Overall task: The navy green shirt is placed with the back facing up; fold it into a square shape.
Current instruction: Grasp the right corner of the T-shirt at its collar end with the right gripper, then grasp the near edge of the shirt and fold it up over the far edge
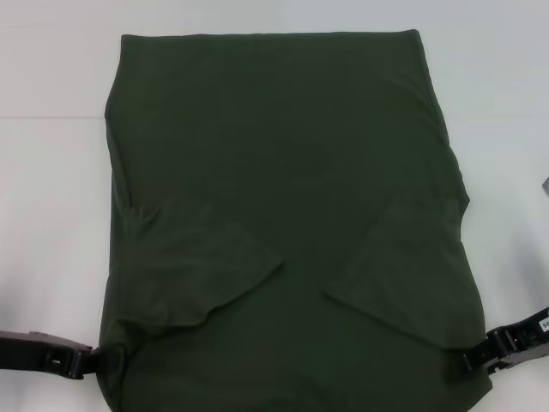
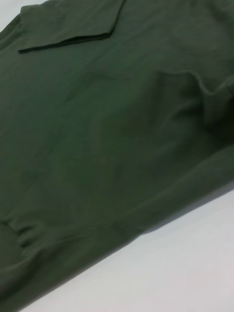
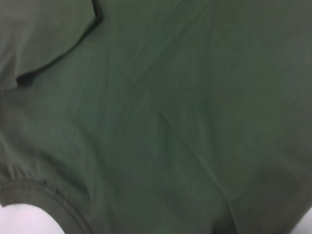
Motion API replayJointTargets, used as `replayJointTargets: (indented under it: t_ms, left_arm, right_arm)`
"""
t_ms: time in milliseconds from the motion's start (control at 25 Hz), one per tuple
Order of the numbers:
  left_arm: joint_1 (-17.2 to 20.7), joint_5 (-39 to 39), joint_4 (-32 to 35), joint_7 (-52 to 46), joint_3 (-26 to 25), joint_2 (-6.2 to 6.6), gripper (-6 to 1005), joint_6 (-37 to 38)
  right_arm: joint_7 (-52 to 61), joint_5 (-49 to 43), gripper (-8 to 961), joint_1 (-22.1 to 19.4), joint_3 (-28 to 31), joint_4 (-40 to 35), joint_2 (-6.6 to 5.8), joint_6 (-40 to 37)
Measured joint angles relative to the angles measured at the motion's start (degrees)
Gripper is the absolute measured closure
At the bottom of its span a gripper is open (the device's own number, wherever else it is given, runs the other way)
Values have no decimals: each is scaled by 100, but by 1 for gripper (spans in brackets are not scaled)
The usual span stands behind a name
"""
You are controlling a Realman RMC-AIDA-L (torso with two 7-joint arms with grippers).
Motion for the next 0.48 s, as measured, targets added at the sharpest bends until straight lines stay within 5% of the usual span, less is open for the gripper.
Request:
replayJointTargets:
  t_ms: [480]
  left_arm:
    - [-18, 0, -123, 68, 0, 17, 992, -45]
  right_arm:
    - [57, -1, 636, 76, -185, 28, 1, -5]
